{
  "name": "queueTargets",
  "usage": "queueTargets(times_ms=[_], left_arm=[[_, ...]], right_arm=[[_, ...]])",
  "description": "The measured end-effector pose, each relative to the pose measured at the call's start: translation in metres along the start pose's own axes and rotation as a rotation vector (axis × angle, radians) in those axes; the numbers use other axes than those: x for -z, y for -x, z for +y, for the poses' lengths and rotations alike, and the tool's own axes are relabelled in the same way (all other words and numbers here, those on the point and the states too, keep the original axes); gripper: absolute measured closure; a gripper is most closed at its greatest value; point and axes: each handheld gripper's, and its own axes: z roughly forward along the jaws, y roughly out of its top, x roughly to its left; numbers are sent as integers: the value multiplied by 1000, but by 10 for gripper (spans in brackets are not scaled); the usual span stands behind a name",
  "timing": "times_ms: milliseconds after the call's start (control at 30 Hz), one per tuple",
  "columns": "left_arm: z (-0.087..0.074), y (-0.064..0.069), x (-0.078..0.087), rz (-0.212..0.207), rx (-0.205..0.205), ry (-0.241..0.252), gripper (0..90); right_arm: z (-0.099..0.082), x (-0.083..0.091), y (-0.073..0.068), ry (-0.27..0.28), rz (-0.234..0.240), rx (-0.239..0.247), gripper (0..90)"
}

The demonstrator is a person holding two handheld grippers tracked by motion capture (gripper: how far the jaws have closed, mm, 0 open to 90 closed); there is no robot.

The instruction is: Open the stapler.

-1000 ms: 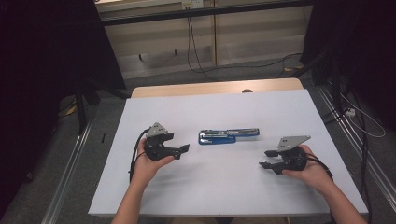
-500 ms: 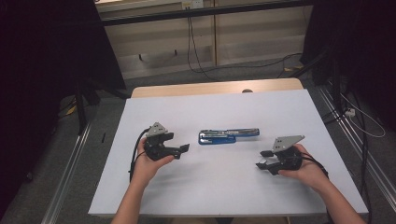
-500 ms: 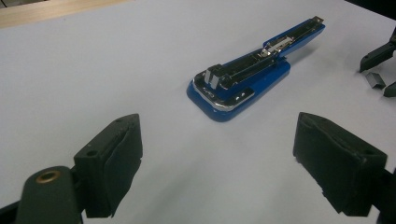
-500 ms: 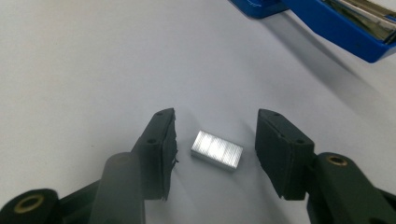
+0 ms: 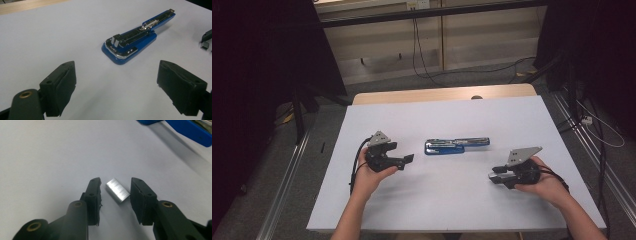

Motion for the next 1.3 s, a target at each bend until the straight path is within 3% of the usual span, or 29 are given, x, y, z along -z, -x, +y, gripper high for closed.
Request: queueTargets(times_ms=[200, 400, 567, 733, 1167, 1300], left_arm=[[0, 0, 0, -7, 6, 2, 159], [0, 0, 1, -7, 8, 6, 159], [0, -1, 1, -7, 12, 7, 159], [-1, -1, 0, -23, 8, 7, 157], [-1, -6, 1, -30, 8, 15, 147], [0, -7, 1, -22, 5, 11, 140]], right_arm=[[2, 0, -5, -17, 11, 25, 748], [4, -2, -6, -13, 3, 26, 663], [2, -3, -4, 0, 14, -6, 706], [1, -5, -3, 14, 20, -7, 791], [3, -4, -6, 6, -9, -13, 795], [6, 1, -3, 45, -6, -37, 795]])
